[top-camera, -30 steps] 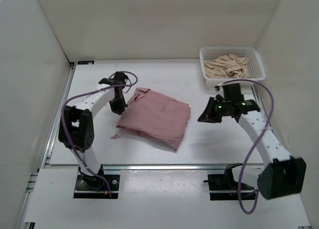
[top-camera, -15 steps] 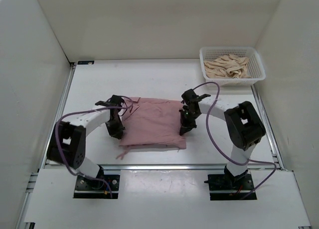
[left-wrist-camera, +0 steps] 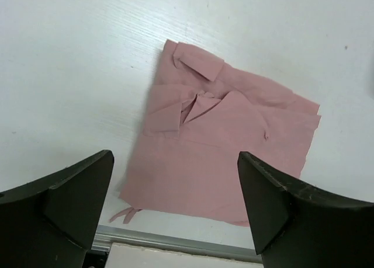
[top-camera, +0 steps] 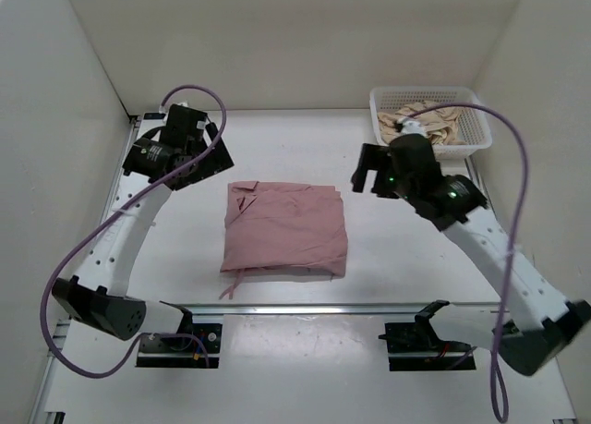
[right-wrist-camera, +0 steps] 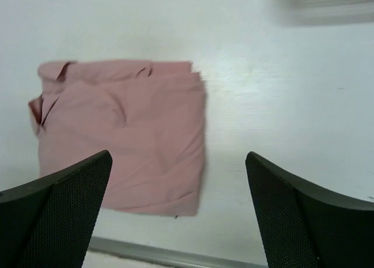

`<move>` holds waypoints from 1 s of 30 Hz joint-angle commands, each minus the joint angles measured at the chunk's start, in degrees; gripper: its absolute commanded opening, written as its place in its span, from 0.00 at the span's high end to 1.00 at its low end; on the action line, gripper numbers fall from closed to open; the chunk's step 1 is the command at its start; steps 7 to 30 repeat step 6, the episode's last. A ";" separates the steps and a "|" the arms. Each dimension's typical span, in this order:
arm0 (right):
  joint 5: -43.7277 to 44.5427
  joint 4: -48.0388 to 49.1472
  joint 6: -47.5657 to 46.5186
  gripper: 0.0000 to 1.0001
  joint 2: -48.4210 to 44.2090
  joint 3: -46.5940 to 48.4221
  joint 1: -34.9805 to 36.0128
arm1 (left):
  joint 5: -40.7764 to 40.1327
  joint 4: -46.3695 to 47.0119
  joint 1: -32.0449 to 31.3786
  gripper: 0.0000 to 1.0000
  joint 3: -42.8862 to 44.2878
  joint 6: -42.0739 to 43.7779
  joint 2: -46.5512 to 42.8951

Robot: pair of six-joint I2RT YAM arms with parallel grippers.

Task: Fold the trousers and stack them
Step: Fold the trousers

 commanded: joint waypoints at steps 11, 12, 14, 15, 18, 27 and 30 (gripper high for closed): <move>16.71 -11.86 -2.36 0.00 -13.80 1.25 -2.24 | -3.85 -4.73 -0.23 0.01 6.21 1.20 -6.69; 16.71 -11.86 -2.36 0.00 -13.80 1.25 -2.24 | -3.85 -4.73 -0.23 0.01 6.21 1.20 -6.69; 16.71 -11.86 -2.36 0.00 -13.80 1.25 -2.24 | -3.85 -4.73 -0.23 0.01 6.21 1.20 -6.69; 16.71 -11.86 -2.36 0.00 -13.80 1.25 -2.24 | -3.85 -4.73 -0.23 0.01 6.21 1.20 -6.69; 16.71 -11.86 -2.36 0.00 -13.80 1.25 -2.24 | -3.85 -4.73 -0.23 0.01 6.21 1.20 -6.69; 16.71 -11.86 -2.36 0.00 -13.80 1.25 -2.24 | -3.85 -4.73 -0.23 0.01 6.21 1.20 -6.69; 16.71 -11.86 -2.36 0.00 -13.80 1.25 -2.24 | -3.85 -4.73 -0.23 0.01 6.21 1.20 -6.69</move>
